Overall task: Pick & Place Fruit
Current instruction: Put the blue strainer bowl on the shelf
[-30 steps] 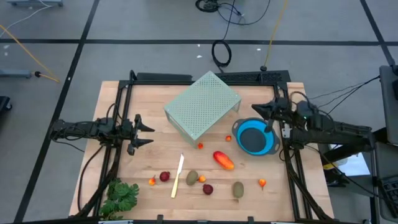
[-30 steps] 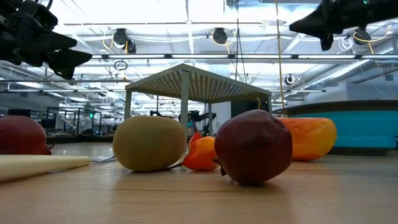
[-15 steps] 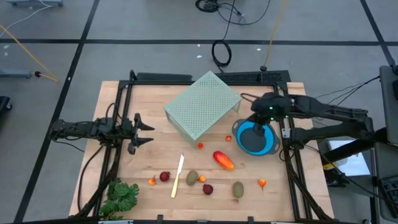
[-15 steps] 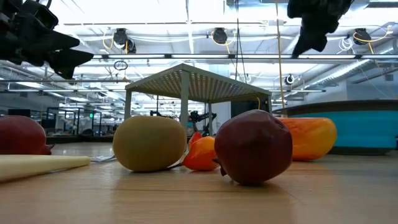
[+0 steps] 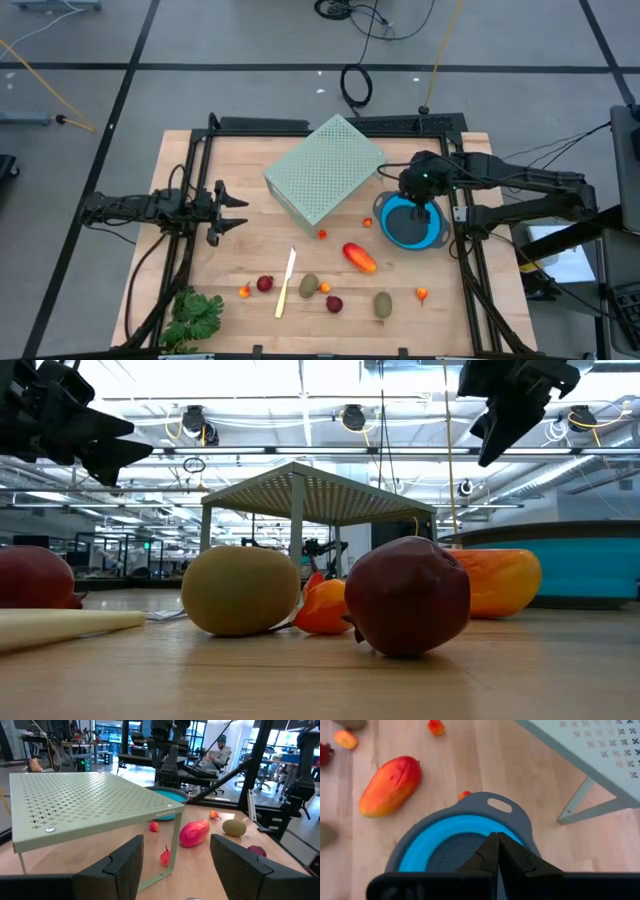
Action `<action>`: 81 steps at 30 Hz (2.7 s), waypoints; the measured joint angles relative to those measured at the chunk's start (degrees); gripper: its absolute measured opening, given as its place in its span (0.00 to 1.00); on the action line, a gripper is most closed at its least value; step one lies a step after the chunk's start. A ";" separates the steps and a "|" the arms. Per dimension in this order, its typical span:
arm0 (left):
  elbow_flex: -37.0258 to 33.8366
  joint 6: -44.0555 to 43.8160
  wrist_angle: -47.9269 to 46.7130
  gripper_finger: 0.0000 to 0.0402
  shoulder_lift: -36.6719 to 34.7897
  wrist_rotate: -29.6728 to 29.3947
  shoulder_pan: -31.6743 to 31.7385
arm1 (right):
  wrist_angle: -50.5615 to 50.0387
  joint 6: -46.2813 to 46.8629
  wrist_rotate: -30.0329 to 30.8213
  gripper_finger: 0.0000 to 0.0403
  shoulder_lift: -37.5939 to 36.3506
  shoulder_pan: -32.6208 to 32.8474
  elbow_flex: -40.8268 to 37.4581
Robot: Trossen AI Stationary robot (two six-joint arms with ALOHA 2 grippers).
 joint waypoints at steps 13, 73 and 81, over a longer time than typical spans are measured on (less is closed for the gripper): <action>0.00 -0.02 1.66 0.57 -0.02 -0.06 0.00 | -8.97 3.65 9.61 0.17 0.04 -0.02 -0.07; 0.00 -7.92 15.42 0.57 -0.02 -1.92 -0.02 | -11.05 42.93 4.88 0.36 0.33 -7.78 -23.37; 0.00 -11.77 16.53 0.57 0.00 -1.93 0.00 | -9.94 44.04 5.06 0.08 0.22 -7.82 -23.29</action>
